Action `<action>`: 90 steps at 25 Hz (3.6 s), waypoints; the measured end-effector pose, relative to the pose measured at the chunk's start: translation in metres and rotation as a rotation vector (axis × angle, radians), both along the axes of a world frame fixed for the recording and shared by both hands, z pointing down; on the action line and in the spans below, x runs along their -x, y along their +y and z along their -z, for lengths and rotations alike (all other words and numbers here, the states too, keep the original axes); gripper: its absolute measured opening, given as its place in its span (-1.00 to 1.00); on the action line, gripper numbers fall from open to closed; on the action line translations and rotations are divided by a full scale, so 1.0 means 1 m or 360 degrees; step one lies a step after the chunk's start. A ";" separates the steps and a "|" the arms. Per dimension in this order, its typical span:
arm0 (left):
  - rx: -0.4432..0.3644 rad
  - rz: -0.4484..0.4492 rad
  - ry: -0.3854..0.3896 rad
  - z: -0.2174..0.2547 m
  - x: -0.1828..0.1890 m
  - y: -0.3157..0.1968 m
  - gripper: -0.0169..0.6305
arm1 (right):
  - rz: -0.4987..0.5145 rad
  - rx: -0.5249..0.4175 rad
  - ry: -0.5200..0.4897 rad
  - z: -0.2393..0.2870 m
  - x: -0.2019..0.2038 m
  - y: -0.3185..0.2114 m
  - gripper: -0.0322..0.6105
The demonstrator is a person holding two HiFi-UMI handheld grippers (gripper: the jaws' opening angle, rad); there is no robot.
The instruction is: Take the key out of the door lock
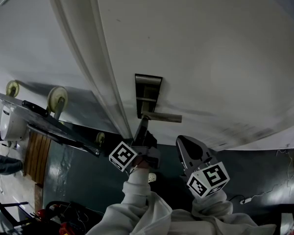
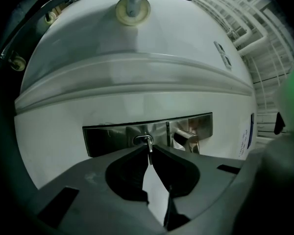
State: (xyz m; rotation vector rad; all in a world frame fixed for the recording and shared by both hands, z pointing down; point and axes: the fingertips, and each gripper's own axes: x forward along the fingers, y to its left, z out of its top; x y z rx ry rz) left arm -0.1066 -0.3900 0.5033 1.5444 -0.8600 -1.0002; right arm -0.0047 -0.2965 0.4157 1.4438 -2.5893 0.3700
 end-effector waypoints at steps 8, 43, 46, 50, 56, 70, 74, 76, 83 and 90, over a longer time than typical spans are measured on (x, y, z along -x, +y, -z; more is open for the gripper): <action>-0.0015 0.0014 0.0045 0.003 -0.001 0.000 -0.85 | 0.0018 0.0003 -0.0007 -0.002 0.003 0.004 -0.74; -0.0005 0.0076 0.0016 0.003 0.008 0.031 -0.87 | 0.0086 -0.0028 -0.0030 0.004 0.011 0.026 -0.74; 0.0013 0.0081 -0.0037 0.006 0.010 0.034 -0.87 | 0.0106 -0.0042 -0.0038 0.006 0.011 0.026 -0.74; 0.0035 0.0114 -0.0045 0.005 0.015 0.042 -0.87 | 0.0140 -0.0041 -0.0053 0.007 0.013 0.027 -0.74; 0.0036 0.0190 -0.0076 0.007 0.027 0.053 -0.87 | 0.0217 -0.0046 -0.0074 0.009 0.017 0.027 -0.74; 0.0012 0.0290 -0.0356 0.020 0.051 0.077 -0.87 | 0.0294 -0.0029 -0.0147 0.015 0.020 0.024 -0.74; -0.0015 0.0316 -0.0534 0.026 0.060 0.085 -0.87 | 0.0319 -0.0022 -0.0182 0.014 0.021 0.024 -0.74; -0.0029 0.0328 -0.0663 0.026 0.064 0.087 -0.87 | 0.0332 -0.0021 -0.0194 0.013 0.022 0.023 -0.74; -0.0147 0.0285 -0.1154 0.048 0.059 0.098 -0.87 | 0.0352 -0.0031 -0.0221 0.017 0.022 0.019 -0.74; -0.0320 0.0240 -0.1674 0.078 0.050 0.115 -0.87 | 0.0345 -0.0042 -0.0240 0.023 0.015 0.012 -0.74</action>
